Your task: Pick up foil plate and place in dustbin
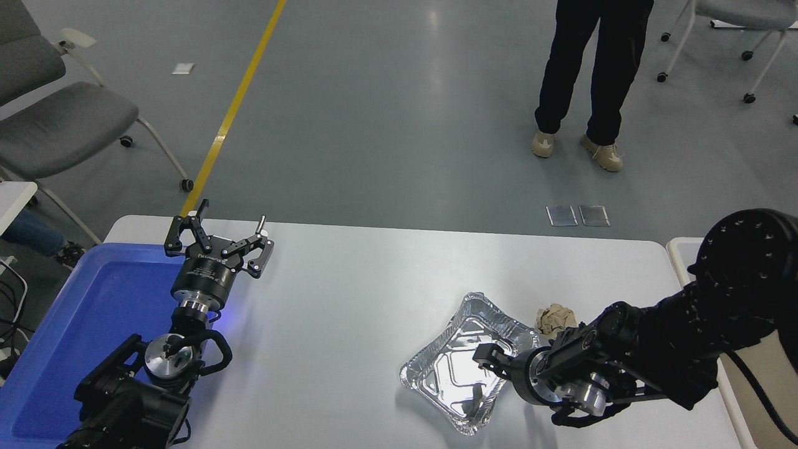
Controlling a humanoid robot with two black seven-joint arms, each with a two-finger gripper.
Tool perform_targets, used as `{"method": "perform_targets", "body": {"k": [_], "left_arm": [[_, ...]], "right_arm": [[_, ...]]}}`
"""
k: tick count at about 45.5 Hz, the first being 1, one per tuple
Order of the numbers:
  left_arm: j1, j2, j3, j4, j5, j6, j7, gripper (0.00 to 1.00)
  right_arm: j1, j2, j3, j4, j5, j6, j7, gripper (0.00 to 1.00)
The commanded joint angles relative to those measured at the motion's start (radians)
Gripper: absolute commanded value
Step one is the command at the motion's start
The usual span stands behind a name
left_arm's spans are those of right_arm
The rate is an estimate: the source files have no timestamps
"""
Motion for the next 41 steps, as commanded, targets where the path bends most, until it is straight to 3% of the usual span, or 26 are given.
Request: {"method": "perform_targets", "body": {"k": [1, 10, 15, 23, 25, 41], "left_arm": [[0.000, 0.000, 0.000, 0.000, 0.001, 0.000, 0.000, 0.99], [0.000, 0.000, 0.000, 0.000, 0.001, 0.000, 0.000, 0.99], [0.000, 0.000, 0.000, 0.000, 0.001, 0.000, 0.000, 0.99], [0.000, 0.000, 0.000, 0.000, 0.001, 0.000, 0.000, 0.99], [0.000, 0.000, 0.000, 0.000, -0.001, 0.000, 0.000, 0.99], [0.000, 0.000, 0.000, 0.000, 0.001, 0.000, 0.000, 0.99]], "right_arm": [[-0.004, 0.015, -0.004, -0.013, -0.004, -0.004, 0.000, 0.91], [-0.006, 0.015, -0.006, -0.013, -0.023, -0.004, 0.000, 0.73], [-0.004, 0.015, -0.007, -0.013, -0.027, -0.004, 0.001, 0.57], [-0.003, 0.030, -0.033, -0.011, -0.075, -0.002, 0.000, 0.22], [-0.003, 0.030, -0.047, -0.011, -0.076, -0.002, 0.001, 0.00], [0.005, 0.030, -0.079, -0.005, -0.092, -0.002, 0.001, 0.00]]}}
